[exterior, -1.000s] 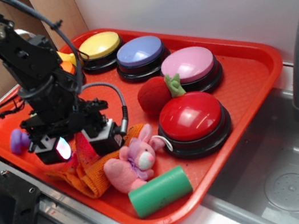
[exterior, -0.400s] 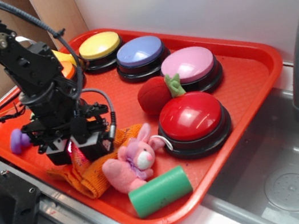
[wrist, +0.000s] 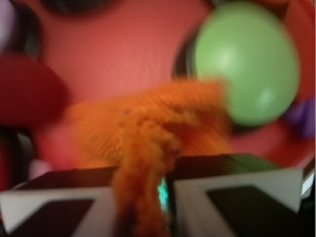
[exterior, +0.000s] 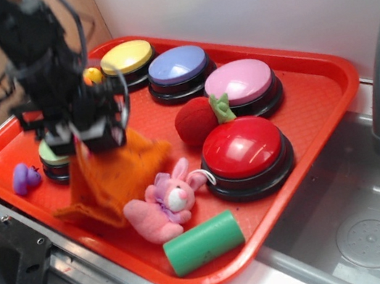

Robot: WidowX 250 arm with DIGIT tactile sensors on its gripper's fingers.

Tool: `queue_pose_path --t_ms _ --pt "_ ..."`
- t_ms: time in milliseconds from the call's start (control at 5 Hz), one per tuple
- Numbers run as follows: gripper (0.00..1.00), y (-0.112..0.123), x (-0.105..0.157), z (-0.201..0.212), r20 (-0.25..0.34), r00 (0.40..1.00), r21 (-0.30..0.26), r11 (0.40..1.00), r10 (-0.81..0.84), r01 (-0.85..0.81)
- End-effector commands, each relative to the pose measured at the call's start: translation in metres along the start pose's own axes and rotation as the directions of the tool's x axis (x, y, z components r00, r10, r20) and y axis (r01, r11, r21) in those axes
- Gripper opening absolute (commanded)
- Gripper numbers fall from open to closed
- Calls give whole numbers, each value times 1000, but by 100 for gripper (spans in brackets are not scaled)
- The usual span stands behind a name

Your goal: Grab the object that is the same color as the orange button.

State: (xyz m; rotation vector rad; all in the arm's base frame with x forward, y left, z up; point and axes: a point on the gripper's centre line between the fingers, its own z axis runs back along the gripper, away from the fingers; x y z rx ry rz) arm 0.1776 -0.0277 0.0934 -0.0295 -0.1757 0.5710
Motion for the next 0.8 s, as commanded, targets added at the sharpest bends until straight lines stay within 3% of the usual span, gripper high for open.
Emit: queue_pose_path --t_ms 0,200,400,600 --pt "0 -7 49 74 102 988 97 990 -112 102" --pt "0 1 67 92 133 987 73 994 -93 84" --pt "0 3 68 87 127 988 64 995 -87 80" --pt "61 1 66 82 85 991 110 990 -99 89"
